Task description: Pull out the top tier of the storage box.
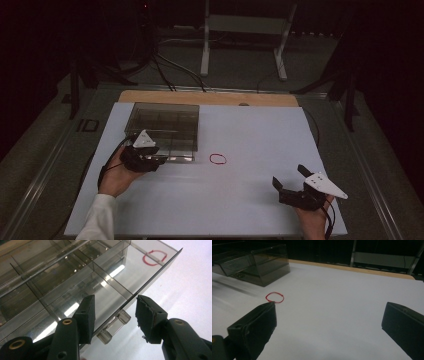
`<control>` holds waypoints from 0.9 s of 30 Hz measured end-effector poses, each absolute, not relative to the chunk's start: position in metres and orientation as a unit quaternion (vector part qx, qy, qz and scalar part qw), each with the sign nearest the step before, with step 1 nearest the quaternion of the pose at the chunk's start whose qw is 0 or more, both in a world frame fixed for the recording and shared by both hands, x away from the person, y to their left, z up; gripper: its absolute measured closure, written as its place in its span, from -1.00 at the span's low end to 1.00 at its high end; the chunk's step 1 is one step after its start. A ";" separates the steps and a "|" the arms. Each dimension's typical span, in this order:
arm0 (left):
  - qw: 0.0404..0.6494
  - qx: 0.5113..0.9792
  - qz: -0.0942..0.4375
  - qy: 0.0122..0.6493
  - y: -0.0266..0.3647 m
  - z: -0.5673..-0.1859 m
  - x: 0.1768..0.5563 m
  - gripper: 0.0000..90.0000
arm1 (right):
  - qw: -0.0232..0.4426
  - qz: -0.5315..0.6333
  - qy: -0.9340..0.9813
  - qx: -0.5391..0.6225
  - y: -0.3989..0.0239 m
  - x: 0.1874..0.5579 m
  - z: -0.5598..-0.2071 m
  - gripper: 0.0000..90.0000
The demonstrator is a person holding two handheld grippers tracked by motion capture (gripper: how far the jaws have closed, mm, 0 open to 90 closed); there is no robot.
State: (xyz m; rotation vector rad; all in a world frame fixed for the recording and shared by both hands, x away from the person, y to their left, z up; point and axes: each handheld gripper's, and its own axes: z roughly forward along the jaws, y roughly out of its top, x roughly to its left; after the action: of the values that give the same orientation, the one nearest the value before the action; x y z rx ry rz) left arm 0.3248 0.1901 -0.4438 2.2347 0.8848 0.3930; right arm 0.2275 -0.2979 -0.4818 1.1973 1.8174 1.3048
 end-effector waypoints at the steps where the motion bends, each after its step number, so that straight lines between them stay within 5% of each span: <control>1: 0.351 0.856 0.161 0.344 0.190 -0.444 0.324 0.06 | 0.297 0.491 0.684 0.450 -0.298 0.227 -0.482 -1.00; 6: 0.379 0.840 0.159 0.353 0.192 -0.439 0.324 -0.06 | 0.297 0.491 0.684 0.450 -0.298 0.227 -0.482 -1.00; 10: 0.392 0.821 0.179 0.376 0.193 -0.436 0.324 -0.56 | 0.298 0.491 0.683 0.451 -0.298 0.228 -0.482 -1.00; 12: 0.396 0.812 0.188 0.385 0.193 -0.435 0.323 -0.64 | 0.297 0.491 0.683 0.451 -0.298 0.228 -0.482 -1.00; 14: 0.400 0.804 0.195 0.394 0.193 -0.434 0.323 -0.98 | 0.298 0.491 0.683 0.451 -0.298 0.228 -0.482 -1.00; 27: 0.424 0.763 0.219 0.436 0.194 -0.432 0.321 -0.98 | 0.295 0.490 0.683 0.454 -0.297 0.231 -0.483 -1.00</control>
State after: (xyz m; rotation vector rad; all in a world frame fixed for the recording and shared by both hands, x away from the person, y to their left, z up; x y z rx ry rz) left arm 0.3212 0.1940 -0.4316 1.9087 1.0909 0.5471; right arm 0.2306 -0.2968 -0.4834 1.2083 1.8185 1.3046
